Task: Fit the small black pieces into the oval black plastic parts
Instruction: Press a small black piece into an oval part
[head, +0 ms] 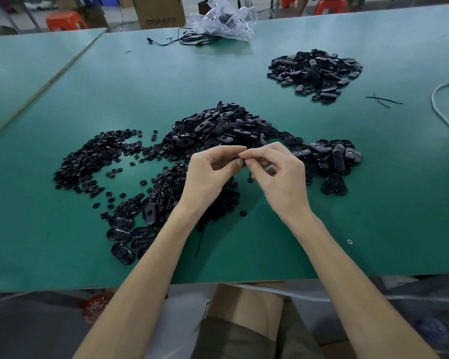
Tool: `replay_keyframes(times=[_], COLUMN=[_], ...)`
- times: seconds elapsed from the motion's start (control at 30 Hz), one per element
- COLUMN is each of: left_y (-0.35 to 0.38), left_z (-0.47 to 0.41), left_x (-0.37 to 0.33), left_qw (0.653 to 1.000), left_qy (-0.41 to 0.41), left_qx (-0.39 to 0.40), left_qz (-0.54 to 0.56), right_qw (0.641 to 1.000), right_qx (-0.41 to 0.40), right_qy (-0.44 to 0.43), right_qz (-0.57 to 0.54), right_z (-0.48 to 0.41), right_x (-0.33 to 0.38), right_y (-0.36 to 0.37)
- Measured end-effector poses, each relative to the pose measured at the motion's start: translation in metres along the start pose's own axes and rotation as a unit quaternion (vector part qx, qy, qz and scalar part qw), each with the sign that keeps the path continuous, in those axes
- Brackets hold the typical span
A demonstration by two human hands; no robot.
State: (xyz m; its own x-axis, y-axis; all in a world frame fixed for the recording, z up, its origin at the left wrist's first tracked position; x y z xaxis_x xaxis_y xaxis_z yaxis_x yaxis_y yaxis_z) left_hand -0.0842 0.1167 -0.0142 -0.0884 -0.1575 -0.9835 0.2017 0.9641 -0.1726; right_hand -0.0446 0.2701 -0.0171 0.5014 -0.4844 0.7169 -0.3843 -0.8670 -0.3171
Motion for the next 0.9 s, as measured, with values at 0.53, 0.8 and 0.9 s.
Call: replay_keyframes(times=[0.53,0.8,0.9], left_y=[0.010,0.008,0.007], left_z=[-0.001,-0.001,0.000], left_x=[0.014,0.011,0.010], left_qw=[0.930,0.935,0.933], left_qy=[0.061,0.065,0.060], left_qx=[0.014,0.000,-0.011], left_qz=[-0.361,-0.350,-0.355], right_qw=[0.943,0.962,0.973], right_qx=[-0.266,-0.231,-0.201], right_qy=[0.199,0.148,0.109], right_qz=[-0.009,0.007,0.044], right_z=[-0.001,-0.001,-0.002], right_x=[-0.020,-0.012,-0.011], right_y=[-0.027,-0.021,-0.019])
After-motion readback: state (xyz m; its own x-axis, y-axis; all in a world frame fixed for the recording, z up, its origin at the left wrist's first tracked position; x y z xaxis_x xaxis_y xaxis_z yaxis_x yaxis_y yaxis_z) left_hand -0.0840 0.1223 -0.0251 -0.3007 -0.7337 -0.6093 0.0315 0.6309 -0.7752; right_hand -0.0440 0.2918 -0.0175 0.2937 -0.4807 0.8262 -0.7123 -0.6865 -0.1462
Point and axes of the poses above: each hand's wrist, its own z-axis away from the middle knuckle, its own y-axis out of the palm, x = y × z, the point moved 3 cm from there along -z, towards the middle knuckle, and after that the axes turned 11 degrees about -y, right-handed, at the moved point
